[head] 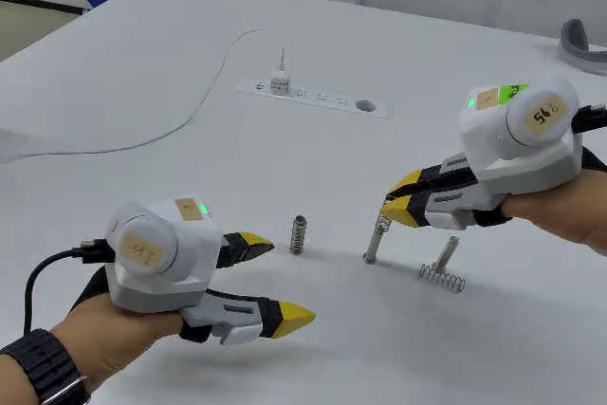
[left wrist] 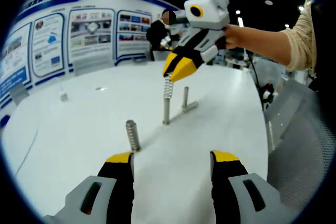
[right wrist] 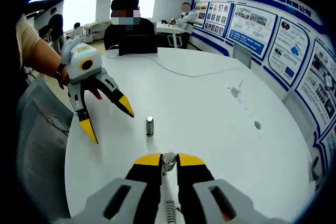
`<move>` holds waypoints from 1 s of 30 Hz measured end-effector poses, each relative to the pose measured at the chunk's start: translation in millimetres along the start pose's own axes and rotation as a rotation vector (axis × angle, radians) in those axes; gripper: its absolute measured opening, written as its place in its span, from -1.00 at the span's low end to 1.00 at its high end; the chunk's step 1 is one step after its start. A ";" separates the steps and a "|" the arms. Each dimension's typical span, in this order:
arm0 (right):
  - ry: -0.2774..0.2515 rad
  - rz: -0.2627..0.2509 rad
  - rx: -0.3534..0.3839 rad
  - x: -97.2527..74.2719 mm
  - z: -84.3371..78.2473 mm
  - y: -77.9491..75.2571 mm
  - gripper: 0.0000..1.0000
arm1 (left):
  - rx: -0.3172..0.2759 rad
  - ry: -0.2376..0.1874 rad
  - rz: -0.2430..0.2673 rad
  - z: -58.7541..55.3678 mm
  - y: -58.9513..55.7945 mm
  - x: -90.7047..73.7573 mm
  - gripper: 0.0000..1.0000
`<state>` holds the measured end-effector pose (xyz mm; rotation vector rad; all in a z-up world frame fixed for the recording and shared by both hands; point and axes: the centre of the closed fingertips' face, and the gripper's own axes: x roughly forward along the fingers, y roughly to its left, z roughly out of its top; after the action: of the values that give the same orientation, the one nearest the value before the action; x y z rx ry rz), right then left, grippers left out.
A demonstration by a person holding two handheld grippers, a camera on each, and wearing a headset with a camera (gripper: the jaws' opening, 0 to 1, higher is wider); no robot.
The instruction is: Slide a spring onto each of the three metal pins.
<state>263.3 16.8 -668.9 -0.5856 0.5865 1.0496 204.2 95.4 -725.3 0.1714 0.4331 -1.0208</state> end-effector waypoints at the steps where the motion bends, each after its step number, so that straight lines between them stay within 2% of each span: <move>1: 0.001 0.000 -0.001 0.3 -0.4 -0.1 -0.76 | 0.000 0.000 0.000 -0.1 -0.1 0.0 0.19; 19: 0.011 0.010 0.021 11.8 -9.4 0.3 -0.76 | 0.001 0.005 -0.002 -1.3 -0.1 -0.3 0.16; 30: 0.025 0.014 0.049 24.7 -21.3 0.1 -0.76 | 0.001 0.007 -0.005 -1.7 -0.6 0.4 0.15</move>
<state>269.1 17.4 -701.0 -0.5528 0.6371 1.0399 203.4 95.4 -726.9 0.1750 0.4398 -1.0259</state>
